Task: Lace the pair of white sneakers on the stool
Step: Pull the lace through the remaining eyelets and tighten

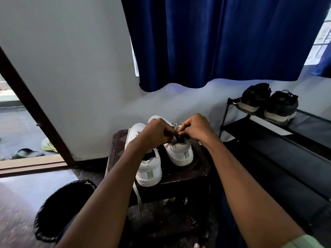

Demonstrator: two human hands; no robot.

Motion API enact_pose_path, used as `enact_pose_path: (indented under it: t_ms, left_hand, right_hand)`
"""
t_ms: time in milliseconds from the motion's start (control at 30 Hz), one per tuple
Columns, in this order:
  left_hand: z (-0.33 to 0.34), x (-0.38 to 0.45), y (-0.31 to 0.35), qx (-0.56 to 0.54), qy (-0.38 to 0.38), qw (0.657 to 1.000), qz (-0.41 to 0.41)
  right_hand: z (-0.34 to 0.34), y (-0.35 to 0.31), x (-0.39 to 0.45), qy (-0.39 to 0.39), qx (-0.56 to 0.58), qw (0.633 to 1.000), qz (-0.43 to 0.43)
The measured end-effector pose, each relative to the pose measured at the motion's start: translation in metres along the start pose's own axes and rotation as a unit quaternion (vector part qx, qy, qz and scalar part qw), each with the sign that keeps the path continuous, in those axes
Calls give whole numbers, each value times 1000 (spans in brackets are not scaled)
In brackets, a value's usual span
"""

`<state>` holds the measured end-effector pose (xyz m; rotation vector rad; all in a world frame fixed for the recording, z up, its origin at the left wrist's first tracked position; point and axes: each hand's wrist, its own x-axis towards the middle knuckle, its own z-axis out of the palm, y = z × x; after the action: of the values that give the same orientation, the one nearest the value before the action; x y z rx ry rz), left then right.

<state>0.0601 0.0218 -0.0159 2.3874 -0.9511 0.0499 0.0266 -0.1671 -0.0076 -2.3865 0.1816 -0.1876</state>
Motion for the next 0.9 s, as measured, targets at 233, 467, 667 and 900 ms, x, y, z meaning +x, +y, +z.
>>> enact_pose_path:
  t_ms: [233,467,667,900]
  left_hand:
    - [21,12,29,197,-13,977,-85]
    - [-15,-3,14,-13,41,999,-26]
    - [1,-13,20,146,21,976,-160]
    - [17,-3,37,70,54,979,-186]
  right_hand:
    - [8,-2,-1,-52,1,995,-90]
    - [3,0,-7,43,-15,997,-66]
    - [5,-5,-15,-36,-48,998,-20]
    - [8,-10,-18,-52,-73,996,-21]
